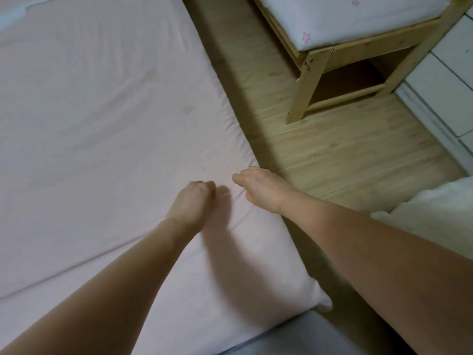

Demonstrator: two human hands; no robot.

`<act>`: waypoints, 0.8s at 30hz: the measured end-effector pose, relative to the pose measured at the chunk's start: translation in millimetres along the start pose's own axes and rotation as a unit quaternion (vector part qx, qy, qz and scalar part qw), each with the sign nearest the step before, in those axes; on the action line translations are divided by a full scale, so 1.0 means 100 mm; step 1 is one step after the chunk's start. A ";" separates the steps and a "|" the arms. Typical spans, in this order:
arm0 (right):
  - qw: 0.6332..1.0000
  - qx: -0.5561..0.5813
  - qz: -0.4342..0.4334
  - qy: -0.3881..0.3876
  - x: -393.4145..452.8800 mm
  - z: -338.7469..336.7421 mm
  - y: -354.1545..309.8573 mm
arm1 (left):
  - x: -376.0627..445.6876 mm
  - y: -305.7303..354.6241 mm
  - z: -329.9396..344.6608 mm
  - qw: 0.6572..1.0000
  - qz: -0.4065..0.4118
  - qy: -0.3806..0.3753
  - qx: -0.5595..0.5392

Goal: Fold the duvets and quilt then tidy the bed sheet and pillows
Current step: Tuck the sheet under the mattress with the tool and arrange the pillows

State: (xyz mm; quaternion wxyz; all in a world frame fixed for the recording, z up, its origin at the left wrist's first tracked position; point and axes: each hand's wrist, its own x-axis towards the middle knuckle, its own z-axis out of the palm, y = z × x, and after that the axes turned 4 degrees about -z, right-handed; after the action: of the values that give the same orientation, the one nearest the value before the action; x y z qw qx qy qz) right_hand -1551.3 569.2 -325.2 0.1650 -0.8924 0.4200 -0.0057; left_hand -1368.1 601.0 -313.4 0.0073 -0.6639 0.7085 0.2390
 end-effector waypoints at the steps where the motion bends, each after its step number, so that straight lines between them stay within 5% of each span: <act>1: 1.000 0.007 -0.003 -0.014 0.00 0.00 0.01 | 0.00 0.01 -0.02 1.000 0.003 -0.001 -0.001; 12: 0.994 0.013 0.023 -0.110 0.11 -0.18 0.03 | 0.02 0.07 -0.04 0.998 0.032 0.048 -0.032; 24: 0.977 -0.085 0.058 -0.189 0.11 -0.23 -0.15 | -0.02 0.07 0.00 0.998 0.004 -0.061 -0.019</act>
State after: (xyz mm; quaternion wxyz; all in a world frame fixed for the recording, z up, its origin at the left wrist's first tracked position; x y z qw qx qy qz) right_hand -1536.1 562.9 -300.5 0.1644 -0.8625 0.4309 0.2081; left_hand -1374.5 603.0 -310.3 0.0363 -0.6457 0.7044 0.2926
